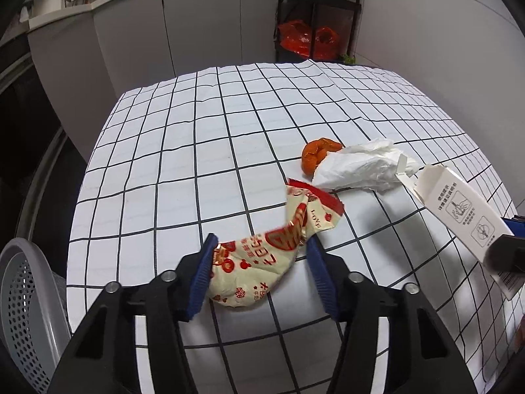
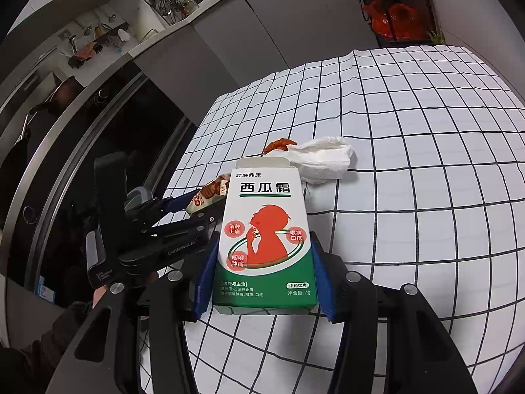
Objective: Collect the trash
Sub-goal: 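Grasp the green medicine box with the right tool while the left tool grasps the snack wrapper, then carry wrapper and medicine box over the grey basket and release both inside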
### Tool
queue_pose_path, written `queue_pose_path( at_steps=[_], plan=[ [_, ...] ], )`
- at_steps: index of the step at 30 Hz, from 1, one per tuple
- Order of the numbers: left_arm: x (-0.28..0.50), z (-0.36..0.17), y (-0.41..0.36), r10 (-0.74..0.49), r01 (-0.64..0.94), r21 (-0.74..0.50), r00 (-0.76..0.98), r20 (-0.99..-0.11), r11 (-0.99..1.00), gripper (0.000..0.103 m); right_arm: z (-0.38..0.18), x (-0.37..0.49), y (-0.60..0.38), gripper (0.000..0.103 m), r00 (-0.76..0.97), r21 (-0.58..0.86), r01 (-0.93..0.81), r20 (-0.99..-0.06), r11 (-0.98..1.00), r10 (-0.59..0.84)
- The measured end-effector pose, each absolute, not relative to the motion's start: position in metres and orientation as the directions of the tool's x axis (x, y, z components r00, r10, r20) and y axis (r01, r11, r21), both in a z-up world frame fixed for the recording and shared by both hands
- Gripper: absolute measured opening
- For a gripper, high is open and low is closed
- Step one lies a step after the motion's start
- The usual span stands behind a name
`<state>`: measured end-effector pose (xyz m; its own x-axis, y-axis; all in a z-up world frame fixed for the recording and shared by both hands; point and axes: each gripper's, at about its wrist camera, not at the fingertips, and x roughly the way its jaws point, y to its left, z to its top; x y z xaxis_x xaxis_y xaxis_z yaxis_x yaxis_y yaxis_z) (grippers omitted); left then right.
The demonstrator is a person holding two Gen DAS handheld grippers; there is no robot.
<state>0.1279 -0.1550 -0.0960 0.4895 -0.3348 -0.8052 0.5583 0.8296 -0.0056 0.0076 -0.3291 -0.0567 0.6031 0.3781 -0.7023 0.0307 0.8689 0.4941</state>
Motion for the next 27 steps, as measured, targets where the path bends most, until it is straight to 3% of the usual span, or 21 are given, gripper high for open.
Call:
queue_pose_path(
  at_steps=[1,9,17,27],
  plan=[
    [0.127,-0.095,-0.153,-0.340,0.557,-0.014,0.485,-0.806,0.830,0.039,-0.057,0.008,-0.327,0.050,0.603,0.492,0.031,-0.703,0.870,0.376],
    [0.110,-0.070,-0.131,-0.336,0.516,-0.021,0.524,-0.783,0.856,0.037,-0.056,0.007,-0.319,0.050,0.600,0.473,0.022,-0.711,0.881,0.367],
    [0.076,-0.005,-0.064,-0.300,0.402,-0.021,0.646,-0.702,0.915,0.037,-0.037,0.002,-0.271,0.050,0.599,0.441,-0.071,-0.699,0.895,0.392],
    [0.051,0.025,0.057,-0.062,0.156,0.089,0.758,-0.650,0.984,0.037,-0.019,0.019,-0.155,0.050,0.569,0.464,-0.245,-0.642,0.851,0.514]
  ],
)
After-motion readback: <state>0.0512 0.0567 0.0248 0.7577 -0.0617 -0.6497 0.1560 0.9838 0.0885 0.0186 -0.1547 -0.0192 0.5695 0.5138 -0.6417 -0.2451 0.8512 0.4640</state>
